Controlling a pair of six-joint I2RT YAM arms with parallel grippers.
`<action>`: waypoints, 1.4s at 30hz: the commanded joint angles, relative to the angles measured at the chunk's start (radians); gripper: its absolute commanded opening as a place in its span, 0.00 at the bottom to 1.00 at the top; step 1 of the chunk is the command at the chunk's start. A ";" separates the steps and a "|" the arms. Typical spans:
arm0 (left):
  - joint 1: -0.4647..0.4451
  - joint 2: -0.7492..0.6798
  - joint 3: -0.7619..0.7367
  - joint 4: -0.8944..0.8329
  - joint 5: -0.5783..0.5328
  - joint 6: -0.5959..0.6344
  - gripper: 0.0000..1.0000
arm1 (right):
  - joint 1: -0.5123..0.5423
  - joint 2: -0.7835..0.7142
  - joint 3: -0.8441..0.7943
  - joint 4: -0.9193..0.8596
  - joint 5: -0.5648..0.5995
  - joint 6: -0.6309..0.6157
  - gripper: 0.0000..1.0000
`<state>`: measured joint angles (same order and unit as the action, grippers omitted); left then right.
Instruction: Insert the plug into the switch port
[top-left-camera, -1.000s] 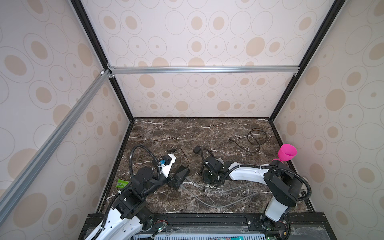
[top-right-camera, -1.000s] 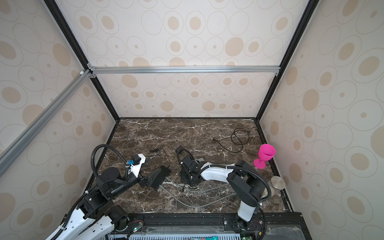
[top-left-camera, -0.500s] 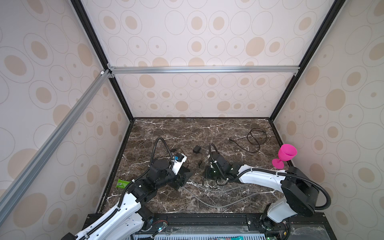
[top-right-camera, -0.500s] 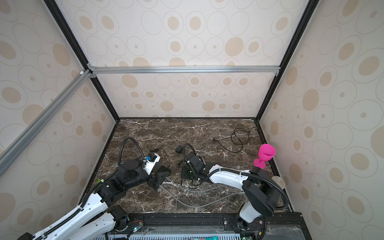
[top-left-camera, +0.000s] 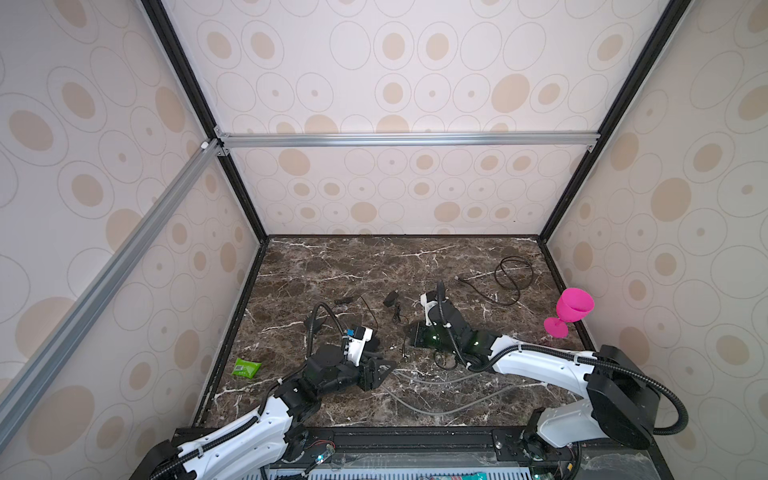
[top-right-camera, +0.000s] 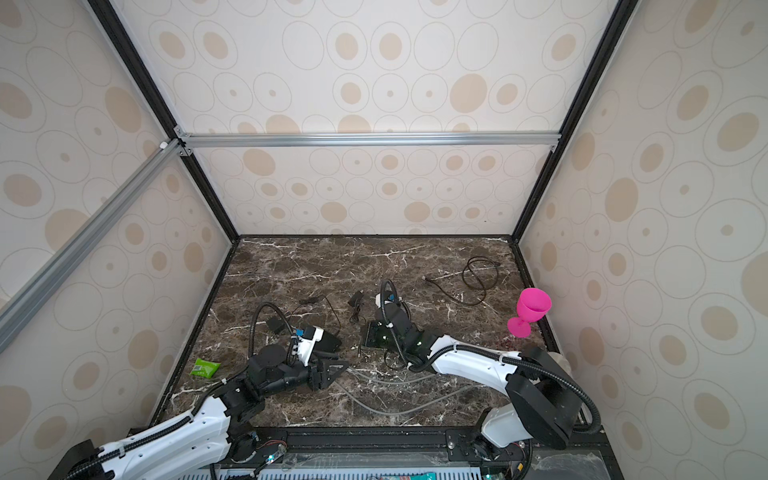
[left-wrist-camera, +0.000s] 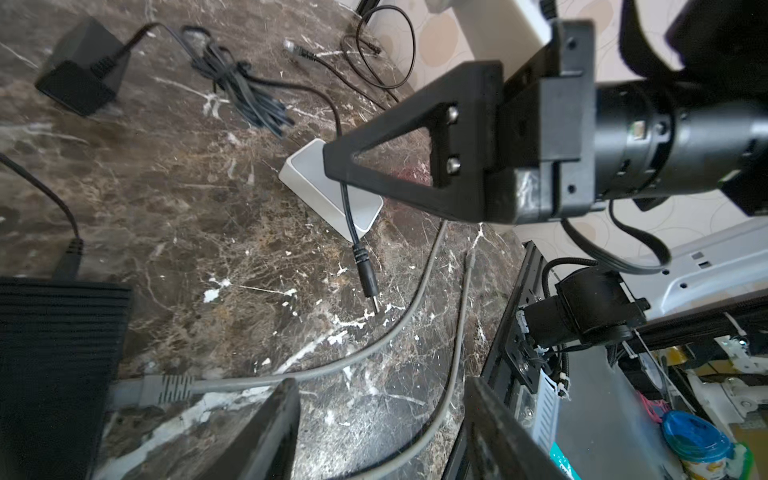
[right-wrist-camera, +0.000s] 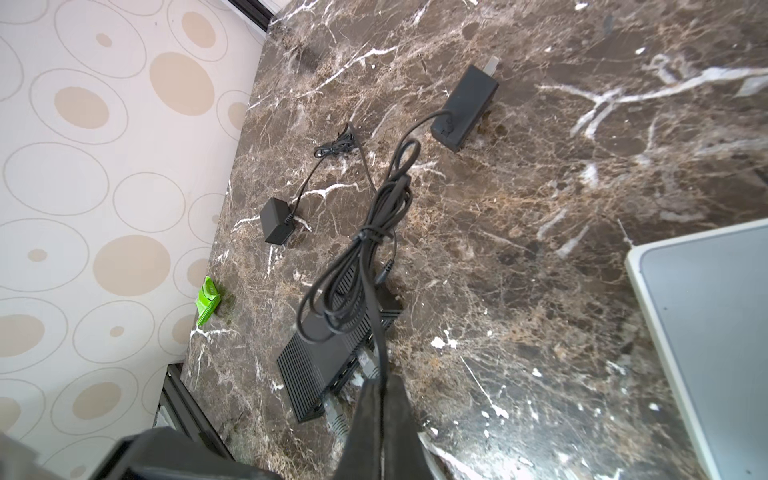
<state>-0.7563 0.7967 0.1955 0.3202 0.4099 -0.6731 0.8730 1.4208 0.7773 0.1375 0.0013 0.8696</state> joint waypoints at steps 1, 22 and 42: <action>-0.018 0.079 0.044 0.115 0.004 -0.075 0.63 | -0.008 -0.024 -0.010 0.041 0.017 0.000 0.00; -0.044 0.457 0.223 0.153 0.036 -0.002 0.29 | -0.011 -0.055 -0.075 0.086 0.014 0.035 0.00; -0.044 0.488 0.341 -0.059 0.024 0.121 0.00 | -0.053 -0.173 -0.144 0.043 -0.139 -0.184 0.25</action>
<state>-0.7940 1.3052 0.4603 0.3874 0.4538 -0.6483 0.8398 1.2953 0.6464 0.2100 -0.0418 0.8196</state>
